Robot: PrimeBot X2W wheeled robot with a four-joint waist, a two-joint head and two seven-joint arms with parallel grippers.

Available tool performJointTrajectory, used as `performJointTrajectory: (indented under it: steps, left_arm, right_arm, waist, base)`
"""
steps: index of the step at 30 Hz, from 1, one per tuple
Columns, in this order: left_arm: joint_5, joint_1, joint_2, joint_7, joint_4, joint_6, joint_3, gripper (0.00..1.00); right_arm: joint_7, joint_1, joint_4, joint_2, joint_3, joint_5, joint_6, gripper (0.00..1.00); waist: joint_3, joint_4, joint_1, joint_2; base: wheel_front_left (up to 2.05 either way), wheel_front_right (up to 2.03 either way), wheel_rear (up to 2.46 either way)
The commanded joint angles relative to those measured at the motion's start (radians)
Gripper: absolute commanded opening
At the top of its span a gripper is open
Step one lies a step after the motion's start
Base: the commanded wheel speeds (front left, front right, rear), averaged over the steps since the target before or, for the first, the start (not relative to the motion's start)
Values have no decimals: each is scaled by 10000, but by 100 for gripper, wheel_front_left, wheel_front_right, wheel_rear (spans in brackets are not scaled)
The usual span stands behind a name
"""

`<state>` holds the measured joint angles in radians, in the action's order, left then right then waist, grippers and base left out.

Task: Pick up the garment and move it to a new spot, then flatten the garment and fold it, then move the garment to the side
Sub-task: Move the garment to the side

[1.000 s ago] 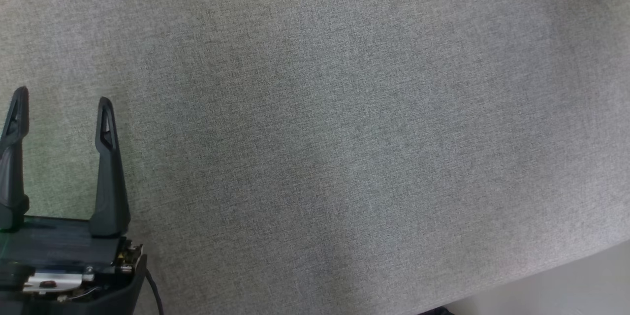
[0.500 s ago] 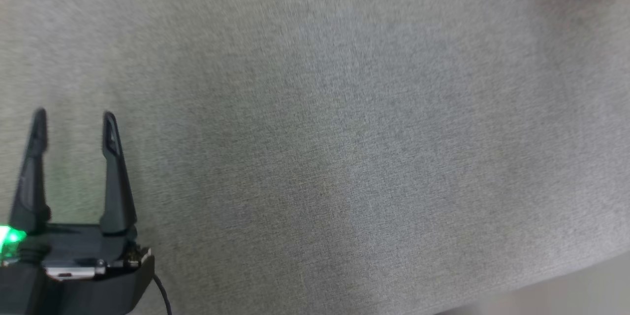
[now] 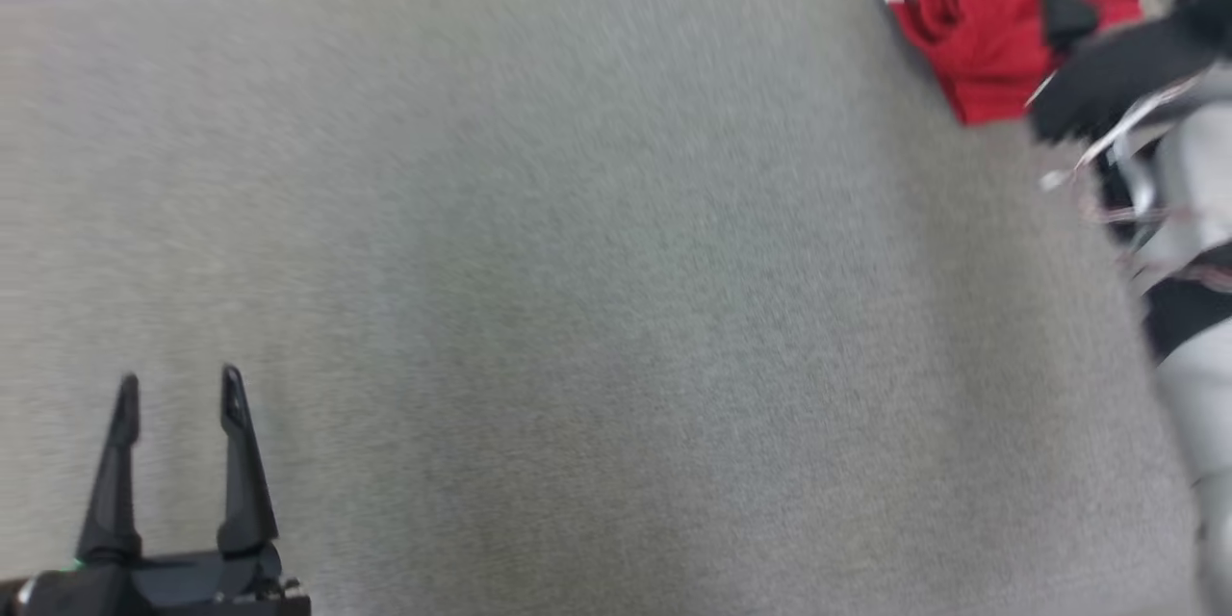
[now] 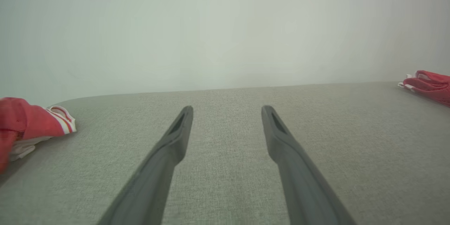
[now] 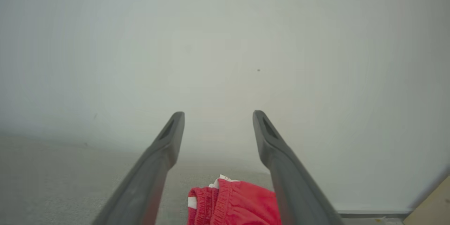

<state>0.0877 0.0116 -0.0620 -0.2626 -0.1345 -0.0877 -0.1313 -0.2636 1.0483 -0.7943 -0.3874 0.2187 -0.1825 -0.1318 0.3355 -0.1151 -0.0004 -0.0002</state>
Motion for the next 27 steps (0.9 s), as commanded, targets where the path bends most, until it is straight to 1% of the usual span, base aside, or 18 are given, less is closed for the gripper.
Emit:
performJointTrajectory:
  steps: [1,3,7,9,13,17,19,22,23,27]
  left_arm:
    - [23,-163,66,-32,134,36,-11,100]
    - [42,-189,89,-32,356,24,46,100]
    - [99,-291,109,-32,826,44,118,100]
    - [104,-364,116,-32,986,96,140,100]
    - [246,-516,124,-32,1233,225,295,100]
    - [361,-550,121,-32,1608,170,199,100]
    - [392,-603,121,-32,1749,180,218,100]
    - [429,-680,120,-32,1957,205,249,100]
    - [429,-680,120,-32,1957,205,249,100]
    - [344,-693,122,-32,2247,183,255,100]
  right_arm:
    - [-6,-542,548,186,-370,93,24,100]
    - [-3,-1440,1262,461,-802,327,24,100]
    - [-6,-2766,2434,1069,-1306,666,24,100]
    - [-6,-3472,2969,1354,-1604,655,24,100]
    - [-6,-4811,3846,2035,-1979,714,24,100]
    - [-7,-6049,4409,2585,-2134,920,24,100]
    - [-7,-6608,4614,2732,-2091,1007,24,100]
    - [-7,-7363,5036,2979,-1990,814,24,100]
    - [-7,-7363,5036,2979,-1990,814,24,100]
    - [-7,-8322,5394,3120,-1926,717,24,100]
  waist:
    - [-1152,752,4,2]
    - [-1325,927,4,2]
    - [-1729,1255,4,2]
    - [-1913,1365,4,2]
    - [-2207,1462,4,2]
    - [-2404,1476,4,2]
    - [-2468,1474,4,2]
    - [-2541,1459,4,2]
    - [-2541,1459,4,2]
    - [-2648,1441,4,2]
  base:
    - [0,0,0]
    - [0,0,0]
    - [0,0,0]
    - [0,0,0]
    - [0,0,0]
    - [0,0,0]
    - [0,0,0]
    - [0,0,0]
    - [0,0,0]
    - [0,0,0]
